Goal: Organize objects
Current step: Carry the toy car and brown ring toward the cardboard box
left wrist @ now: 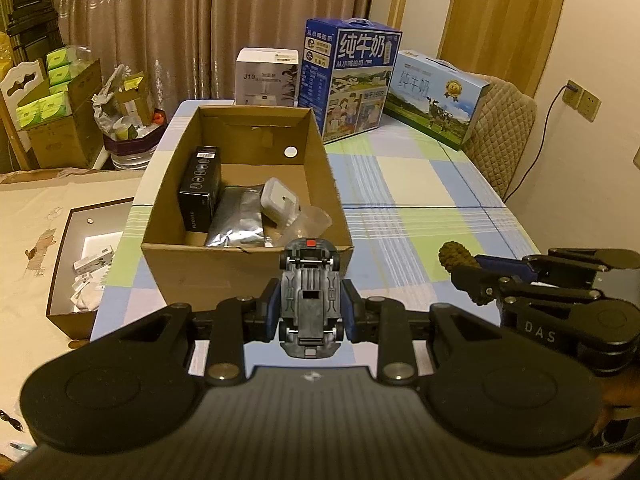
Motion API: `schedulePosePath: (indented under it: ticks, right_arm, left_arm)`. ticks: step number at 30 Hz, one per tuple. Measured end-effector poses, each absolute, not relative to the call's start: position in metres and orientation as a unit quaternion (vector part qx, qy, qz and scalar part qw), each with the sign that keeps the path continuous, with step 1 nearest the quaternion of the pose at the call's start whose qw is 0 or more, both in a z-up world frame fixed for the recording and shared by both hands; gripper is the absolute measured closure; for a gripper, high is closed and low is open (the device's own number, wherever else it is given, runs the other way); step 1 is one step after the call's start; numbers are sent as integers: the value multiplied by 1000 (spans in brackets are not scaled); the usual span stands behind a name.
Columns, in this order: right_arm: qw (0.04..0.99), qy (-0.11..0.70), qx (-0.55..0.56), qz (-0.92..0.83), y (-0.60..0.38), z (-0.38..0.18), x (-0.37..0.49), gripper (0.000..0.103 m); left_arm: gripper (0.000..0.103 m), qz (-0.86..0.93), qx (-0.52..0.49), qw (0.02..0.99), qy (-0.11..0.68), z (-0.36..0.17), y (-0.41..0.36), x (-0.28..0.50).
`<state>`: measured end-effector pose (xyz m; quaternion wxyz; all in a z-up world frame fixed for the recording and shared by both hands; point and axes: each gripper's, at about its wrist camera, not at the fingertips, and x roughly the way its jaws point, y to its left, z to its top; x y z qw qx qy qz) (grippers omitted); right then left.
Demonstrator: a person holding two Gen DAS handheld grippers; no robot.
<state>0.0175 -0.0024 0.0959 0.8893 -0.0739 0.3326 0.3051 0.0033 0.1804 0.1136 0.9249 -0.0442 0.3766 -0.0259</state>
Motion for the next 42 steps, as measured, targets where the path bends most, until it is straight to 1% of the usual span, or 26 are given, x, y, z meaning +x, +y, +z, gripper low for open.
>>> schedulePosePath:
  ticks: [11,22,42]
  right_arm:
    - [886,329,-80,318,17,101,21,89]
    - [878,335,-89,329,27,96,28,88]
    - [870,339,-93,346,56,89,32,88]
  left_arm:
    - [77,-19,-49,926,375,116,195,3]
    - [77,-23,-32,923,382,113,201,11]
    - [77,-13,-36,923,384,108,230,13]
